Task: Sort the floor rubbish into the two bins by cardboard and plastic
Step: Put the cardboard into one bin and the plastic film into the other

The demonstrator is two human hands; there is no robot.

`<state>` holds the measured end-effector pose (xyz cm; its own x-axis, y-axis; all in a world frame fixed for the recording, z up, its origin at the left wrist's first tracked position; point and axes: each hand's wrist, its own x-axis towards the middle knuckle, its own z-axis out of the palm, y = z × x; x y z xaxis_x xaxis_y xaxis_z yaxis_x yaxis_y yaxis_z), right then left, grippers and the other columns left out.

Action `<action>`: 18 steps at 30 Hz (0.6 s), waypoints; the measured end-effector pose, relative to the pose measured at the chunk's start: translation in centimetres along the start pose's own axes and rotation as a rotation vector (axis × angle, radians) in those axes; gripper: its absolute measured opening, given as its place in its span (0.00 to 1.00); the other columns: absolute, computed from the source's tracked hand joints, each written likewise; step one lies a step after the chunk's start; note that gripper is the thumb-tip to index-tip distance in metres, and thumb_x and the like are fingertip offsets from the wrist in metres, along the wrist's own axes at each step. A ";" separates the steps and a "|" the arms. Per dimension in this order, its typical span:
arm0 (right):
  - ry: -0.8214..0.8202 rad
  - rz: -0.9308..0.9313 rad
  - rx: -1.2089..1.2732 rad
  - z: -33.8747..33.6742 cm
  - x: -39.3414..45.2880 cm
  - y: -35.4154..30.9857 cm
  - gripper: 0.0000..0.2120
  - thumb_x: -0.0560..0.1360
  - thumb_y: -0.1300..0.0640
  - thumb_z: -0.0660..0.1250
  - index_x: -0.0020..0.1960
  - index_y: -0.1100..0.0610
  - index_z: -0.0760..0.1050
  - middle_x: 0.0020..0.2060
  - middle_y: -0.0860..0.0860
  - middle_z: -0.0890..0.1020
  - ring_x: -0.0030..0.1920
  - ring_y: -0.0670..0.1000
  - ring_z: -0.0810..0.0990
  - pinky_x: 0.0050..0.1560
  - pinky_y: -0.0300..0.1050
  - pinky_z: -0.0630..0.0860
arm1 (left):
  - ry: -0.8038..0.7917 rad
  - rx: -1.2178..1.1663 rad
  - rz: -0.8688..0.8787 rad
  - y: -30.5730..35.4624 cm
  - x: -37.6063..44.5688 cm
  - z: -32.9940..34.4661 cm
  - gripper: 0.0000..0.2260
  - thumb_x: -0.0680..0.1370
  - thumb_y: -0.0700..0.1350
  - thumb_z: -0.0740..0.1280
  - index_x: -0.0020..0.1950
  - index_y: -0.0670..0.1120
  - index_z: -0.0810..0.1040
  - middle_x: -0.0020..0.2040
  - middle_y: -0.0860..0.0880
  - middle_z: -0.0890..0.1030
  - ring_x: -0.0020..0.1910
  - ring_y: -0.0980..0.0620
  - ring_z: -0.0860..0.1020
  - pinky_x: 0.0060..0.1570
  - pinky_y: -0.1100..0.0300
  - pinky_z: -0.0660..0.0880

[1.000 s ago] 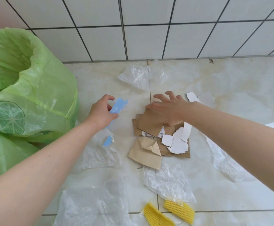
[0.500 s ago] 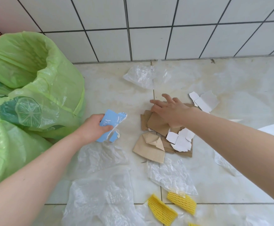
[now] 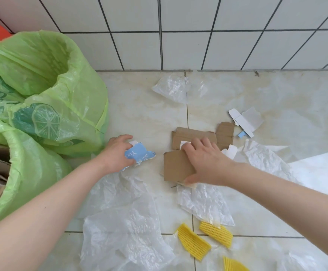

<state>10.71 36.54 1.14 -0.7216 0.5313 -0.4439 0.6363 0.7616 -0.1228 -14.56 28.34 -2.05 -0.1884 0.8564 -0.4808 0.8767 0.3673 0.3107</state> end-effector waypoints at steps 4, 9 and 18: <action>-0.006 0.017 0.040 2.2 -0.2 -1.0 0.42 0.63 0.32 0.70 0.64 0.57 0.62 0.57 0.54 0.68 0.56 0.57 0.66 0.58 0.50 0.68 | 0.012 0.053 -0.004 0.4 0.6 0.5 0.15 0.74 0.48 0.68 0.58 0.44 0.78 0.73 0.50 0.64 0.67 0.44 0.65 0.64 0.59 0.61; -0.029 0.070 0.138 2.6 0.4 -1.1 0.44 0.62 0.32 0.71 0.65 0.59 0.60 0.58 0.56 0.67 0.57 0.57 0.65 0.59 0.48 0.66 | 0.070 0.067 -0.039 0.6 1.0 1.0 0.19 0.74 0.47 0.67 0.63 0.42 0.75 0.65 0.48 0.70 0.60 0.44 0.70 0.59 0.57 0.67; 0.023 0.151 0.154 3.5 1.3 -2.0 0.40 0.65 0.41 0.74 0.67 0.57 0.60 0.60 0.56 0.67 0.58 0.59 0.68 0.57 0.51 0.66 | 0.145 -0.094 -0.114 1.1 0.7 0.6 0.11 0.72 0.44 0.70 0.46 0.45 0.68 0.44 0.47 0.73 0.41 0.44 0.74 0.36 0.54 0.69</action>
<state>9.43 34.37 -2.32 -0.6196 0.6450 -0.4473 0.7707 0.6079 -0.1909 -13.46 29.14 -2.53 -0.3519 0.8482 -0.3958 0.8022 0.4912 0.3394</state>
